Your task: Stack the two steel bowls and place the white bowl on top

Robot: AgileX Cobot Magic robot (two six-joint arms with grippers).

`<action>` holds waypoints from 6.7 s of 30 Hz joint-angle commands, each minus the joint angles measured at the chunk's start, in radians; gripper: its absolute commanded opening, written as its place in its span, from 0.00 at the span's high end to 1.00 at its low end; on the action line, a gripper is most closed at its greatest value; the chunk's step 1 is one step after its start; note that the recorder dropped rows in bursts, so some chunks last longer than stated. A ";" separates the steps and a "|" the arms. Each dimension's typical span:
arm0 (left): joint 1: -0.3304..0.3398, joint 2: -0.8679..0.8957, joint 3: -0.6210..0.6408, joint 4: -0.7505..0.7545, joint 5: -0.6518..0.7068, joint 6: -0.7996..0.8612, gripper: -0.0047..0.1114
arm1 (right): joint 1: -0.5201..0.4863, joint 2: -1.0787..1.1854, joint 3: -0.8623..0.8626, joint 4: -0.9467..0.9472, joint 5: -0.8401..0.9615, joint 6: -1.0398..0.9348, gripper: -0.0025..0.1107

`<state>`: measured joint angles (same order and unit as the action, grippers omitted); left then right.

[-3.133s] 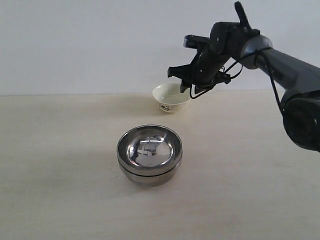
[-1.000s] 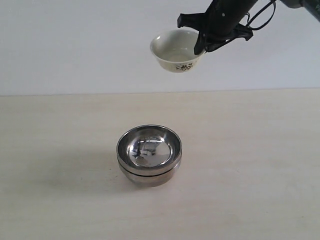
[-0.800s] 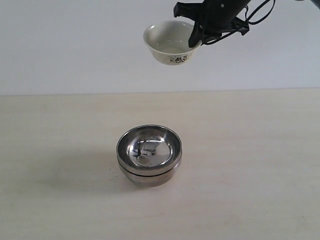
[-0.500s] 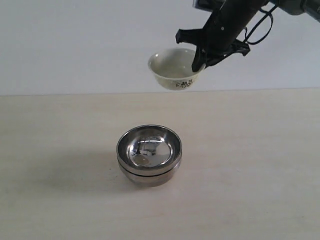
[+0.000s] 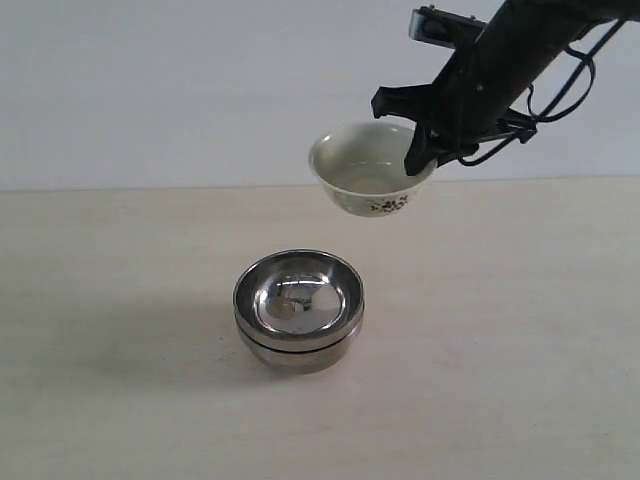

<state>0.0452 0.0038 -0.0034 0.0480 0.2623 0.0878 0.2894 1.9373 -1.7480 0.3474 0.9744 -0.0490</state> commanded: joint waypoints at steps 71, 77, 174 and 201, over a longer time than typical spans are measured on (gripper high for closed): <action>0.002 -0.004 0.003 -0.007 -0.008 -0.010 0.93 | 0.198 0.019 0.362 0.194 -0.345 -0.040 0.59; 0.002 -0.004 0.003 -0.007 -0.008 -0.010 0.93 | 0.198 0.000 0.362 0.169 -0.351 -0.047 0.59; 0.002 -0.004 0.003 -0.007 -0.008 -0.010 0.93 | -0.052 -1.878 1.748 -0.172 -0.888 0.203 0.98; 0.002 -0.004 0.003 -0.007 -0.008 -0.010 0.93 | -0.141 -1.937 1.748 -0.336 -0.625 -0.008 0.98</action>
<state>0.0452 0.0038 -0.0034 0.0480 0.2623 0.0878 0.1510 0.0057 0.0005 0.0200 0.3529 -0.0511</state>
